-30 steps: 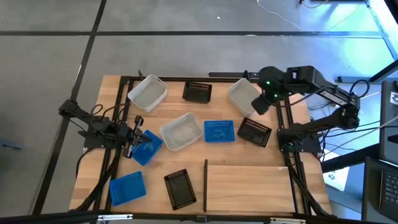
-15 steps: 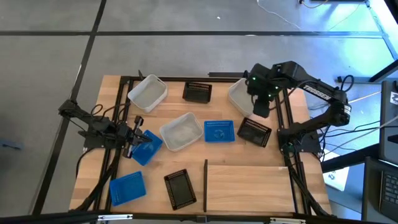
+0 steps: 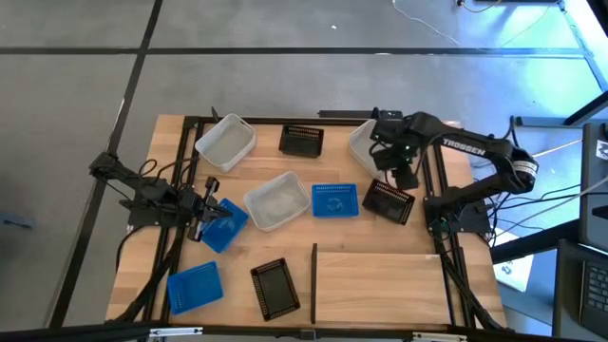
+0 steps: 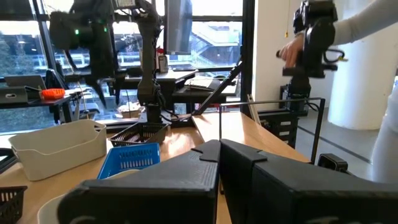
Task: Stack baskets on shelf by color
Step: Put the top right gray bin on the shelf
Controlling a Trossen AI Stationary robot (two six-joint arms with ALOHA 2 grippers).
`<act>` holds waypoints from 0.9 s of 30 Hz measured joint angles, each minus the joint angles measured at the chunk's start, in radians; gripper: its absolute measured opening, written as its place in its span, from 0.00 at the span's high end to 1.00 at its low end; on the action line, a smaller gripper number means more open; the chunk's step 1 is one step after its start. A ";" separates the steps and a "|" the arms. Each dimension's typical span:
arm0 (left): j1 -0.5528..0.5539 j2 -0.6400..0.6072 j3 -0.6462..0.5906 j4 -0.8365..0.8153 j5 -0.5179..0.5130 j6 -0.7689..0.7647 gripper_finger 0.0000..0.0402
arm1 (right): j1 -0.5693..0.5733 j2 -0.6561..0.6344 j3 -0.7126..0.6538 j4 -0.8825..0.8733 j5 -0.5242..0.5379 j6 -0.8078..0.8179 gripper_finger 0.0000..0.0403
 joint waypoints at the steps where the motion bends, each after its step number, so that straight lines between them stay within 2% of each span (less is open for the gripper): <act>1: 0.000 0.000 0.000 0.000 0.000 0.000 1.00 | 0.000 0.000 -0.025 0.032 0.018 -0.028 0.67; 7: 0.000 0.000 0.000 0.000 0.000 0.000 1.00 | 0.000 0.000 -0.147 0.186 0.170 -0.090 0.67; 27: 0.000 0.000 0.000 0.000 0.000 0.000 1.00 | -0.077 0.005 -0.349 0.447 0.147 -0.097 0.67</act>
